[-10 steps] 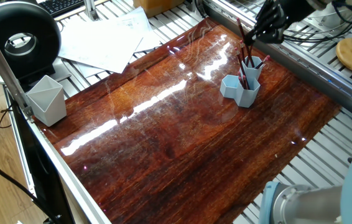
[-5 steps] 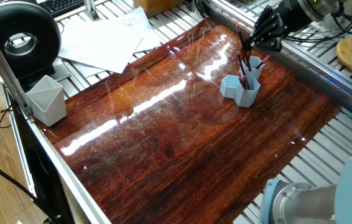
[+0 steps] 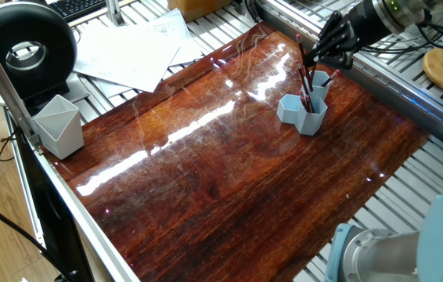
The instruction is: Put the pen into the pen holder
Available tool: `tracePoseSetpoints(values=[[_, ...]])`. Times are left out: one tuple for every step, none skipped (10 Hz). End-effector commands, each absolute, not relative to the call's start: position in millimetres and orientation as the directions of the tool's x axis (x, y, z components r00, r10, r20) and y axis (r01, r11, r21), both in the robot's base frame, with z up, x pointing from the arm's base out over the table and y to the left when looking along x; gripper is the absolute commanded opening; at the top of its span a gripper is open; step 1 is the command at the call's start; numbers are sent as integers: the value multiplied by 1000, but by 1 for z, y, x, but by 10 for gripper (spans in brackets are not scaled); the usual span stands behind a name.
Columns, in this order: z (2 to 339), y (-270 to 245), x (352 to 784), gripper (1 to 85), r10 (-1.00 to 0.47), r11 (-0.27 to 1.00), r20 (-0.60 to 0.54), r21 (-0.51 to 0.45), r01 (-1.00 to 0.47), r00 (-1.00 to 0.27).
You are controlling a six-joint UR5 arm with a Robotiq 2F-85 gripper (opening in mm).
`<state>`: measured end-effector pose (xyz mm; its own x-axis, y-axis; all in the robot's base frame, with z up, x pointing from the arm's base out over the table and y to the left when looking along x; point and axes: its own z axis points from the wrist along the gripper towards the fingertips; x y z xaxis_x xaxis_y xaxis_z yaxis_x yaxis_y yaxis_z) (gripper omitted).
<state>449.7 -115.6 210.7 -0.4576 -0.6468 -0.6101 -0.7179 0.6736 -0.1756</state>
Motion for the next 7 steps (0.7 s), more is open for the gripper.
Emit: tracePoseSetpoints(values=[[206, -113, 454, 10, -637, 671, -642, -190, -717, -426], [205, -112, 453, 10, -637, 669, -645, -190, -718, -423], [204, -113, 452, 10, -638, 668, -646, -194, -719, -418], [203, -112, 452, 10, -638, 666, -649, -195, -720, -415], [202, -113, 452, 10, -640, 665, -649, -198, -720, -412], [201, -114, 452, 10, -641, 665, -647, -201, -720, -412], [200, -115, 452, 10, -646, 665, -640, -203, -718, -417]])
